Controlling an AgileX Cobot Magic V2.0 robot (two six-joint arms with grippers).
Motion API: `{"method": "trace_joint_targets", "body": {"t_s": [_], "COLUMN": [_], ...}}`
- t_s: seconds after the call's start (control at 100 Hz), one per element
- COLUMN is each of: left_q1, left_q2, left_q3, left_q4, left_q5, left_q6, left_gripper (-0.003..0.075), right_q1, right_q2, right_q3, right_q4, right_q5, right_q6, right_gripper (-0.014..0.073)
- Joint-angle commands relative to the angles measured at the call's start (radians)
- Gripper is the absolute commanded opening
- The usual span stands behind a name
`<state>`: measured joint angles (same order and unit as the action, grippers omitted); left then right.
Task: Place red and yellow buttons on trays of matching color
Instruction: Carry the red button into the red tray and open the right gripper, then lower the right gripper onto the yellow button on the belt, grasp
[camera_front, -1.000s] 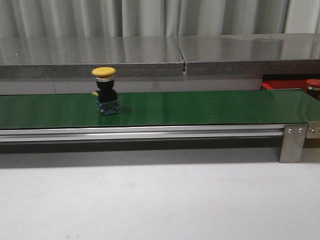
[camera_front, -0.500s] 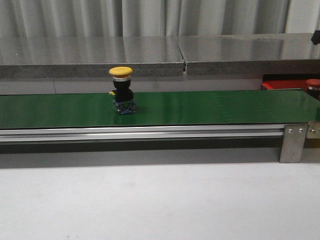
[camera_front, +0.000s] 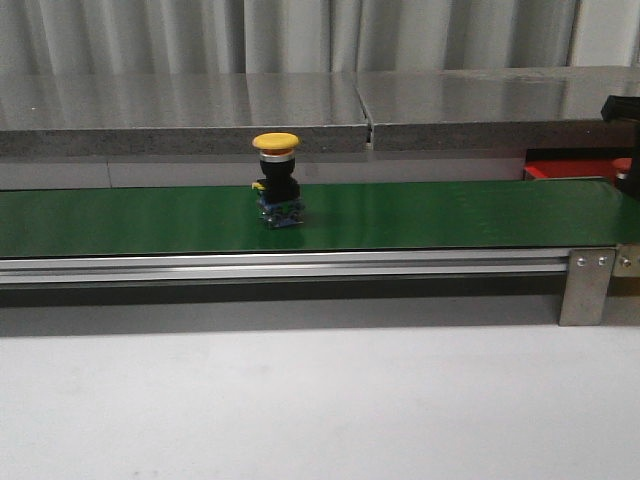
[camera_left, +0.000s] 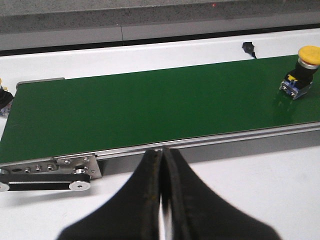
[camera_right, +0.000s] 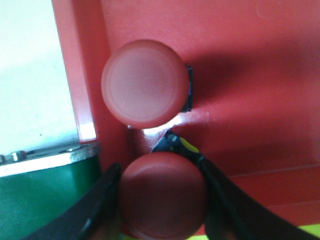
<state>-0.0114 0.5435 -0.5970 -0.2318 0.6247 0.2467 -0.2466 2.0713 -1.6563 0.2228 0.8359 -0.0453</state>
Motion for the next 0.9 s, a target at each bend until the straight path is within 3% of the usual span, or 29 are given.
{"method": "trace_joint_targets", "body": {"t_s": [0.0, 0.07, 0.24, 0.31, 0.89], "left_q1": [-0.01, -0.01, -0.01, -0.01, -0.01], "left_q2": [0.004, 0.004, 0.004, 0.004, 0.004], "left_q3": [-0.028, -0.028, -0.028, -0.028, -0.028], "left_q4": [-0.02, -0.02, -0.02, -0.02, -0.02], "left_q5": [-0.064, -0.064, -0.064, -0.064, -0.064], "left_q6": [-0.002, -0.002, -0.002, -0.002, -0.002], "left_gripper": [-0.0019, -0.0019, -0.0019, -0.0019, -0.0019], "right_q1": [-0.007, -0.007, -0.007, -0.007, -0.003], "right_q2": [-0.056, -0.055, -0.055, -0.055, -0.212], "right_q3": [-0.03, -0.03, -0.03, -0.03, 0.009], "right_q4": [0.018, 0.018, 0.023, 0.026, 0.018], "right_q5": [-0.038, -0.036, -0.038, -0.038, -0.026], "right_q6": [-0.004, -0.004, -0.004, -0.004, -0.069], "right_gripper": [0.0136, 0.0204, 0.0498, 0.0558, 0.0561]}}
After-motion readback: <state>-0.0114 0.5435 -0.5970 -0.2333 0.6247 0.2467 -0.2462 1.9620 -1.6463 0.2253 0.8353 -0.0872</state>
